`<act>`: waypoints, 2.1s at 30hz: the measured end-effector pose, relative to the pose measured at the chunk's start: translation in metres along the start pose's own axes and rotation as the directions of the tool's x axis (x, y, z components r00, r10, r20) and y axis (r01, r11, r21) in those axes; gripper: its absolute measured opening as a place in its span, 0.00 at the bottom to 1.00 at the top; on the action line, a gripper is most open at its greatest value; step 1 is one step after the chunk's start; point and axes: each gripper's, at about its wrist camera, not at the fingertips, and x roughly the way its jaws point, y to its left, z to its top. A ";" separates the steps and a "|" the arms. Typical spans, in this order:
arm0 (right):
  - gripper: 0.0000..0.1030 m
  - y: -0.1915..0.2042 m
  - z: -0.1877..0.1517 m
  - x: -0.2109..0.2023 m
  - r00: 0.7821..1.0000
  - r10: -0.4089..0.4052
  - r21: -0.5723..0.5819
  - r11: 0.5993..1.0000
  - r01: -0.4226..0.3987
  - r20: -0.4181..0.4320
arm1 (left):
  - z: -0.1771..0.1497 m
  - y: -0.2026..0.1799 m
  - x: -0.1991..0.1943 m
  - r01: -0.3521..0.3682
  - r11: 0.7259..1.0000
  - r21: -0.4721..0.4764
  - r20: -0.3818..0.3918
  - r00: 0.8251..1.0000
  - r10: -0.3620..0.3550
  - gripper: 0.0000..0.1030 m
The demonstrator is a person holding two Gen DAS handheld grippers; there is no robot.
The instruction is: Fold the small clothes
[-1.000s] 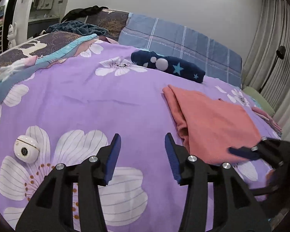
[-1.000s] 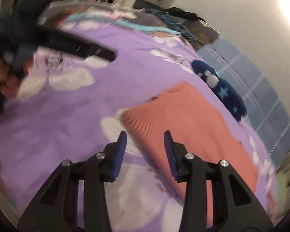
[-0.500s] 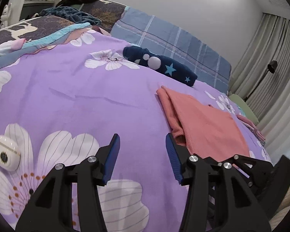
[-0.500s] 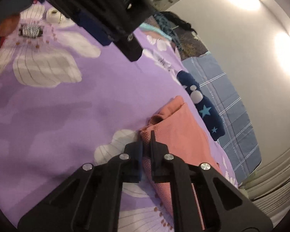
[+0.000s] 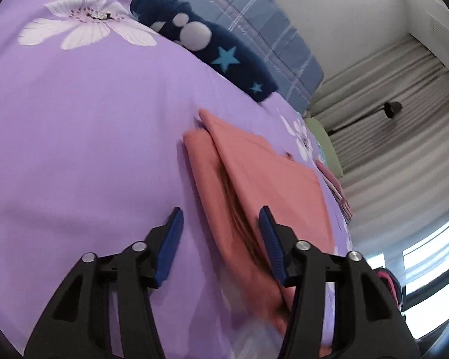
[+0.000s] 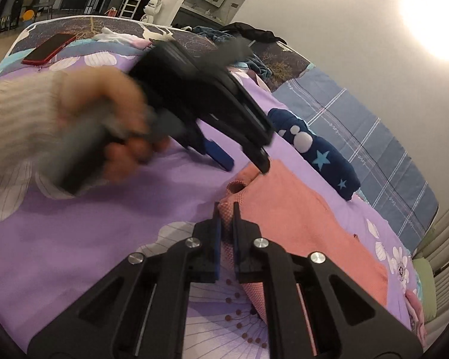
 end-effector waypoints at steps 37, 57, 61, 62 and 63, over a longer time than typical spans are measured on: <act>0.35 0.039 -0.019 0.036 0.990 -0.080 -0.145 0.988 0.063 -0.118 | 0.020 -0.023 0.039 -0.085 0.982 0.167 0.026 0.996 0.081 0.52; 0.04 -0.074 -0.022 -0.019 0.999 -0.053 0.297 0.953 0.053 -0.009 | 0.035 -0.103 0.039 -0.184 0.952 0.245 0.072 0.983 0.172 0.11; 0.04 -0.088 -0.027 -0.027 0.999 -0.045 0.350 0.936 0.041 0.003 | 0.035 -0.119 0.041 -0.201 0.944 0.263 0.076 0.979 0.187 0.11; 0.04 -0.091 -0.028 -0.030 0.999 -0.047 0.359 0.933 0.042 0.006 | 0.035 -0.123 0.042 -0.203 0.942 0.266 0.077 0.979 0.189 0.10; 0.04 -0.094 -0.030 -0.032 0.999 -0.049 0.369 0.929 0.042 0.010 | 0.035 -0.128 0.043 -0.205 0.941 0.270 0.079 0.979 0.190 0.10</act>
